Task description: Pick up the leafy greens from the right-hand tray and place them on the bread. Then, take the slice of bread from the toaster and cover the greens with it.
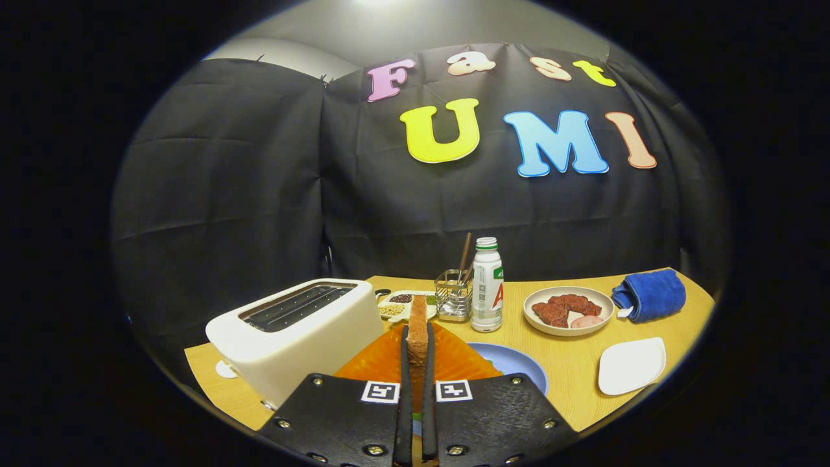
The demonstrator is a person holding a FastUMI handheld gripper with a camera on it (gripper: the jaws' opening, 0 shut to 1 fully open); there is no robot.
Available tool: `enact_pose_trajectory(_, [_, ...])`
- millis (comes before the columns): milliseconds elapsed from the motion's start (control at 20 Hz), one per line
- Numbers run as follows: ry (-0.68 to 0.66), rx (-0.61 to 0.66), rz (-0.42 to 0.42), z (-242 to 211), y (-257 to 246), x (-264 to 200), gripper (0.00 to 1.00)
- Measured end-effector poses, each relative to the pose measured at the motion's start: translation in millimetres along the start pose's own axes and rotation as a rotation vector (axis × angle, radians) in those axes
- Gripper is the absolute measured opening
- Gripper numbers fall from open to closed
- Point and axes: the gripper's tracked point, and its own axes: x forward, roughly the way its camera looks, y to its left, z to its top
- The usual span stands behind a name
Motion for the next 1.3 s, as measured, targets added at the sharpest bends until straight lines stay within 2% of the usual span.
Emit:
enact_pose_trajectory(450, [0.038,0.064,0.038,-27,-8,9,0.06])
enact_pose_trajectory(600, [0.057,0.05,0.007,-32,-26,9,0.13])
enact_pose_trajectory(800, [0.106,0.027,-0.039,-47,-46,8,0.33])
enact_pose_trajectory(1050, [0.118,0.044,-0.044,-49,-55,7,0.36])
enact_pose_trajectory(1300, [0.139,-0.028,-0.079,-53,-63,9,0.37])
